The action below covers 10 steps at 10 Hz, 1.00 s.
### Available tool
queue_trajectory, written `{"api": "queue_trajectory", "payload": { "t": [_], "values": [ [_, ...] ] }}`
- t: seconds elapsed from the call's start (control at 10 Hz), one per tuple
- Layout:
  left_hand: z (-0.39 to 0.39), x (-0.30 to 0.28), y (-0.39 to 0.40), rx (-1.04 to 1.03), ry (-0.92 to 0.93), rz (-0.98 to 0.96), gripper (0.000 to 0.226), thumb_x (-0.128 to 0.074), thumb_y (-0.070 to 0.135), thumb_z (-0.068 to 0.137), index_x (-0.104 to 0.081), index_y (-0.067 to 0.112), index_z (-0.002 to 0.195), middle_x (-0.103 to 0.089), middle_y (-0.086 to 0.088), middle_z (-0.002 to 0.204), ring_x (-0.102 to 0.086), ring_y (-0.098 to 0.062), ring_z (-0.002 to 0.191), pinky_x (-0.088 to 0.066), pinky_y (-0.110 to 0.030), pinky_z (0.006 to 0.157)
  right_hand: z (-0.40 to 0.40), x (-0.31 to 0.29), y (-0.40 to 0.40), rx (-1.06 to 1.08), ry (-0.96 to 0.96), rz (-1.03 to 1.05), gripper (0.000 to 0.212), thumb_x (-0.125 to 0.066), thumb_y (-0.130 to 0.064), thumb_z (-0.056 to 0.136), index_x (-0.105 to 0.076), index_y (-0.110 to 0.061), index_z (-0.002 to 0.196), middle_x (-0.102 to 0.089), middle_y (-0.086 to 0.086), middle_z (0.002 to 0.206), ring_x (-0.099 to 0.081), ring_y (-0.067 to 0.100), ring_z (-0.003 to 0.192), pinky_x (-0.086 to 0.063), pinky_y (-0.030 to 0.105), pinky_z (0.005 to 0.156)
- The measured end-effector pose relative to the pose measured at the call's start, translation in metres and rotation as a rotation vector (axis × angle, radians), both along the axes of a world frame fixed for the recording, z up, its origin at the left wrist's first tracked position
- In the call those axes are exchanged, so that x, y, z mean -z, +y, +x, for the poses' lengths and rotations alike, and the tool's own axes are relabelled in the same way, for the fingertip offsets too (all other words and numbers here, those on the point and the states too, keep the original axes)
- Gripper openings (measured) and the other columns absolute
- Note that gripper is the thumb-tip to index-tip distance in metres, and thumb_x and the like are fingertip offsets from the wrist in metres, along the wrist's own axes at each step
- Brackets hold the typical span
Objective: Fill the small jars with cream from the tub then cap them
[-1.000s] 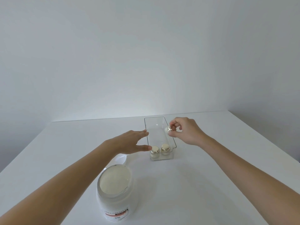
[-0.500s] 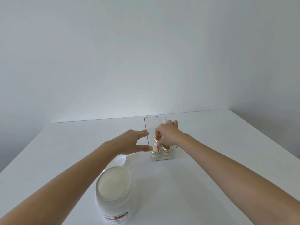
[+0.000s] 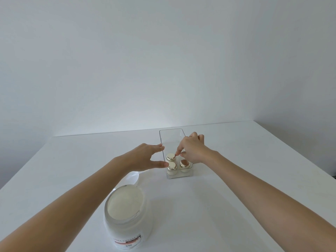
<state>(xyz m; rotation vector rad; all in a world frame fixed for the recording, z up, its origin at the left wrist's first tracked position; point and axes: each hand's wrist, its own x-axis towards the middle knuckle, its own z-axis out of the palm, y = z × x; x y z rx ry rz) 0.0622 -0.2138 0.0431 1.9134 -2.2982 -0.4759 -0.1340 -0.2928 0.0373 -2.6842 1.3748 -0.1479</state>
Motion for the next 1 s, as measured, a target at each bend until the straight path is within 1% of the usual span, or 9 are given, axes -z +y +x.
{"api": "queue_trajectory", "payload": {
  "t": [0.1, 0.2, 0.3, 0.4, 0.5, 0.6, 0.7, 0.8, 1.0],
  "values": [
    [0.0, 0.0, 0.0, -0.009, 0.009, 0.002, 0.084, -0.061, 0.063, 0.085, -0.033, 0.021, 0.152, -0.028, 0.011, 0.161, -0.045, -0.016, 0.137, -0.034, -0.03, 0.109, 0.0, -0.002, 0.001, -0.008, 0.033, 0.012, 0.034, -0.046, -0.022, 0.094, -0.066, -0.044, 0.11, -0.048, -0.004, 0.104, -0.034, 0.025, 0.107, -0.02, 0.034, 0.081],
    [0.0, 0.0, -0.001, -0.007, 0.002, 0.005, 0.084, -0.06, 0.064, 0.085, -0.033, 0.021, 0.152, -0.028, 0.011, 0.161, -0.045, -0.016, 0.137, -0.034, -0.031, 0.11, -0.004, -0.008, 0.001, -0.014, 0.091, -0.005, 0.03, -0.05, -0.022, 0.092, -0.067, -0.038, 0.111, -0.05, -0.003, 0.104, -0.035, 0.026, 0.107, -0.02, 0.034, 0.079],
    [0.001, 0.001, -0.002, -0.012, 0.003, 0.008, 0.085, -0.06, 0.065, 0.084, -0.033, 0.023, 0.152, -0.028, 0.012, 0.161, -0.046, -0.016, 0.135, -0.035, -0.032, 0.109, -0.005, -0.012, 0.002, -0.032, 0.177, -0.051, 0.024, -0.059, -0.02, 0.087, -0.069, -0.033, 0.105, -0.05, -0.005, 0.096, -0.036, 0.026, 0.106, -0.021, 0.034, 0.077],
    [0.0, 0.001, -0.002, -0.015, -0.001, 0.012, 0.086, -0.06, 0.066, 0.083, -0.033, 0.023, 0.152, -0.028, 0.012, 0.161, -0.048, -0.016, 0.133, -0.036, -0.033, 0.109, -0.004, -0.013, 0.004, -0.034, 0.216, -0.062, 0.022, -0.067, -0.024, 0.083, -0.069, -0.032, 0.104, -0.049, -0.005, 0.094, -0.036, 0.025, 0.105, -0.021, 0.033, 0.077],
    [-0.001, -0.001, -0.002, -0.013, -0.011, 0.012, 0.085, -0.059, 0.065, 0.084, -0.032, 0.023, 0.153, -0.027, 0.012, 0.162, -0.046, -0.016, 0.135, -0.035, -0.032, 0.109, -0.006, -0.012, 0.004, -0.039, 0.198, -0.07, 0.021, -0.064, -0.027, 0.086, -0.068, -0.033, 0.106, -0.049, -0.004, 0.097, -0.036, 0.026, 0.106, -0.022, 0.034, 0.079],
    [-0.004, -0.006, 0.0, -0.019, -0.037, 0.031, 0.084, -0.059, 0.065, 0.085, -0.031, 0.023, 0.153, -0.026, 0.012, 0.162, -0.04, -0.017, 0.14, -0.032, -0.035, 0.113, -0.01, -0.014, 0.006, -0.018, 0.066, -0.103, 0.027, -0.05, -0.018, 0.093, -0.067, -0.032, 0.108, -0.055, -0.003, 0.104, -0.04, 0.027, 0.109, -0.021, 0.036, 0.08],
    [-0.008, -0.014, 0.005, -0.014, -0.074, 0.044, 0.082, -0.056, 0.064, 0.088, -0.03, 0.022, 0.153, -0.024, 0.009, 0.163, -0.032, -0.02, 0.145, -0.026, -0.037, 0.116, -0.021, -0.019, 0.009, 0.003, -0.08, -0.135, 0.032, -0.044, -0.013, 0.095, -0.066, -0.032, 0.11, -0.058, -0.001, 0.113, -0.041, 0.026, 0.11, -0.022, 0.036, 0.083],
    [-0.017, -0.032, 0.016, -0.02, -0.112, 0.005, 0.078, -0.053, 0.058, 0.092, -0.029, 0.017, 0.154, -0.023, 0.0, 0.164, -0.034, -0.024, 0.144, -0.026, -0.036, 0.114, -0.037, -0.026, 0.019, 0.022, -0.158, -0.117, 0.032, -0.044, -0.015, 0.096, -0.065, -0.031, 0.113, -0.059, -0.001, 0.119, -0.042, 0.025, 0.113, -0.022, 0.035, 0.086],
    [-0.055, -0.06, 0.066, -0.006, -0.064, -0.29, 0.063, -0.054, 0.041, 0.098, -0.036, 0.011, 0.15, -0.029, -0.008, 0.161, -0.026, -0.023, 0.148, -0.026, -0.041, 0.118, -0.079, -0.026, 0.06, 0.089, -0.356, -0.064, 0.029, -0.045, -0.014, 0.098, -0.066, -0.027, 0.114, -0.059, 0.0, 0.122, -0.046, 0.023, 0.117, -0.027, 0.036, 0.099]
  ]
}}
